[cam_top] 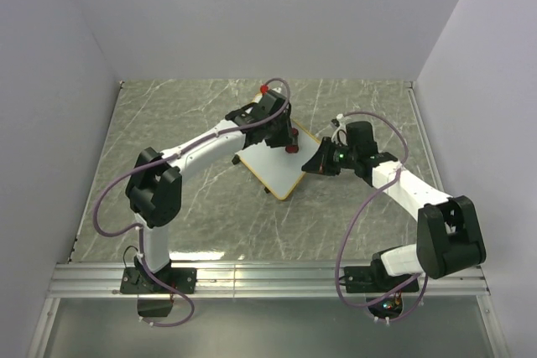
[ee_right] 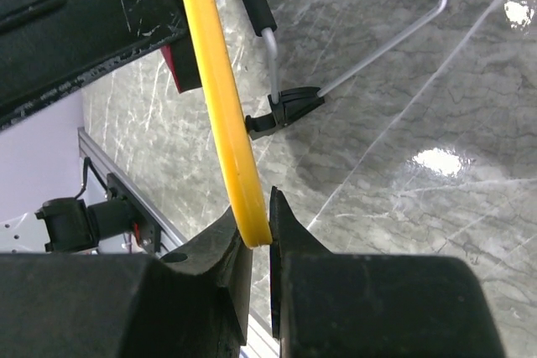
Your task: Erase the whiteboard
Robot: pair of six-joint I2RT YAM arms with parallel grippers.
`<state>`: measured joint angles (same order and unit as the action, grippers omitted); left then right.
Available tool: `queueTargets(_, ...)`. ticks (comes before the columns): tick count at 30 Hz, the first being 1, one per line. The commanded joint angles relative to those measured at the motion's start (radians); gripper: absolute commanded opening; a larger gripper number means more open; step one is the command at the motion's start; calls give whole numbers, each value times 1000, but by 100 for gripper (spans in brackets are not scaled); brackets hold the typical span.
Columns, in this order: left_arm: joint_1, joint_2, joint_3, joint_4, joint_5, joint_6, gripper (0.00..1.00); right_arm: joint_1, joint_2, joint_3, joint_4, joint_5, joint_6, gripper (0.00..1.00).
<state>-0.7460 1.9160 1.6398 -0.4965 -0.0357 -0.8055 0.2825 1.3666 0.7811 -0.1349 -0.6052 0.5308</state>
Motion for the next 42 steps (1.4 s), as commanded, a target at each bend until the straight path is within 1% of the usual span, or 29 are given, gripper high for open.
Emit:
queueTargets(1, 75, 52, -46, 140, 82, -4, 0, 40, 5, 72, -72, -54, -75, 0)
queueTargets(3, 117, 41, -96, 142, 92, 6, 0, 40, 11, 79, -75, -53, -69, 0)
queueTargets(4, 160, 35, -113, 142, 92, 17, 0, 43, 14, 78, -74, -53, -62, 0)
queueTargets(6, 209, 31, -158, 144, 105, 25, 0, 49, 25, 84, -84, -48, -60, 0)
queueTargets(7, 256, 31, -175, 147, 109, 32, 0, 50, 26, 90, -91, -47, -66, 0)
queueTargets(10, 331, 40, -218, 168, 131, 57, 0, 52, 38, 110, -123, -35, -87, 0)
queueTargets(13, 375, 72, -200, 165, 138, 84, 0, 53, 46, 121, -144, -28, -97, 0)
queueTargets(16, 390, 98, -154, 148, 148, 109, 0, 53, 52, 122, -149, -28, -97, 0)
queueTargets(21, 379, 101, -80, 138, 180, 138, 0, 58, 61, 132, -160, -19, -107, 0)
queueTargets(25, 318, 109, 43, 98, 227, 186, 0, 60, 63, 121, -163, -10, -117, 0)
queueTargets(29, 245, 117, 109, 76, 247, 169, 0, 60, 68, 93, -132, -15, -106, 0)
queueTargets(32, 180, 97, 78, 107, 261, 109, 0, 61, 69, 81, -120, -16, -100, 0)
queueTargets(35, 131, 63, 6, 147, 252, 66, 0, 64, 66, 86, -126, -10, -109, 0)
queueTargets(39, 140, 54, -3, 107, 202, 60, 0, 64, 58, 89, -134, -10, -117, 0)
queueTargets(42, 169, 32, -24, 116, 204, 43, 0, 63, 51, 81, -134, -10, -117, 0)
